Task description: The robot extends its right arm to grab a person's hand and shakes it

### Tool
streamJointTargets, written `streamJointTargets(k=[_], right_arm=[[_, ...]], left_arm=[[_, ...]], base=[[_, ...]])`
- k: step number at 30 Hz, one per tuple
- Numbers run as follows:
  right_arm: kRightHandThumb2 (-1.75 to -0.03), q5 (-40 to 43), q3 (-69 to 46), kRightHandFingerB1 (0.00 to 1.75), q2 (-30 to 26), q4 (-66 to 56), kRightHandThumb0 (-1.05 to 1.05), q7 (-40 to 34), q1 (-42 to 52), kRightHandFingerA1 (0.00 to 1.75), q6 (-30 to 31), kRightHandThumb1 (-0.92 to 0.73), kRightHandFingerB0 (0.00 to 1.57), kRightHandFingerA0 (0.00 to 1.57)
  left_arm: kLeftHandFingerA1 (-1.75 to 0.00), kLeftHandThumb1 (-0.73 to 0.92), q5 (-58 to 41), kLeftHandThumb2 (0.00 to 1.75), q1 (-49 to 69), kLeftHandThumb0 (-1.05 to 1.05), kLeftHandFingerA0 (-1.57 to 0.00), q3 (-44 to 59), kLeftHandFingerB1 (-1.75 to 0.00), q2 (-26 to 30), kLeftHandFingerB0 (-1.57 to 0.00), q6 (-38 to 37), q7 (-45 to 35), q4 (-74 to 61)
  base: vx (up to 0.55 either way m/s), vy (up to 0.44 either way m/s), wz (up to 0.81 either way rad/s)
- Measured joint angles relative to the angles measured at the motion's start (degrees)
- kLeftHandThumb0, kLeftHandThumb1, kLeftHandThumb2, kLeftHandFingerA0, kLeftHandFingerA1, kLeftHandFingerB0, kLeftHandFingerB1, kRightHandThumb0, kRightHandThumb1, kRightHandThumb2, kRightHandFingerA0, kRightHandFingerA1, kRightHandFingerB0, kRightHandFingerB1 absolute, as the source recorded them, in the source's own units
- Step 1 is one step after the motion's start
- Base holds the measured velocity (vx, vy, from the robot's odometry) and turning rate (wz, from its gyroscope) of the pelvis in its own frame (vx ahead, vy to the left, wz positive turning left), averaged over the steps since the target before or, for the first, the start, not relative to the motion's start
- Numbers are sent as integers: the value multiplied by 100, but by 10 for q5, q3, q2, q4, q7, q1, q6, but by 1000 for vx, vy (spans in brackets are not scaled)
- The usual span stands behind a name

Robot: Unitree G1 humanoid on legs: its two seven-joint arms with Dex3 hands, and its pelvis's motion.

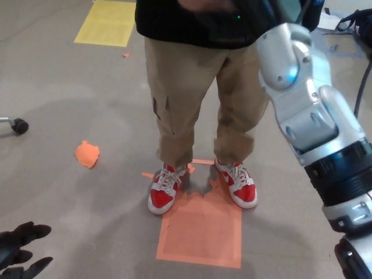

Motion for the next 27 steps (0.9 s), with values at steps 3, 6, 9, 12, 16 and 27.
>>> streamJointTargets(k=[3,6,9,12,16,27], right_arm=[[-74,-1,-8,111,-3,-56,-10,12,17,96,14,-75,69,109],[-78,-2,-16,106,-8,-101,-7,25,40,94,29,-71,73,110],[-61,-4,-20,107,-18,-143,-7,40,65,100,49,-71,68,106],[-57,-12,-17,109,-30,-144,-4,53,79,112,72,-63,69,95],[-52,-13,-4,72,-31,-52,-5,52,79,77,75,-39,78,98],[-63,-6,13,82,-19,220,-14,47,53,78,56,-78,79,106]], left_arm=[[-35,87,0,66,0,-59,-25,0,-30,-1,-14,0,0,0],[-35,85,0,65,0,-58,-26,-1,-31,-1,-16,0,0,0],[-36,86,1,65,1,-57,-27,-1,-30,-1,-16,0,1,1],[-36,87,4,66,5,-60,-26,-1,-30,-1,-15,0,6,2],[-35,88,7,66,4,-60,-25,-1,-30,-1,-13,0,8,3],[-35,86,10,65,3,-57,-24,-1,-30,-2,-14,0,8,1]], base=[[0,0,0],[0,0,0],[0,0,0],[0,0,0],[0,0,0],[0,0,0]])
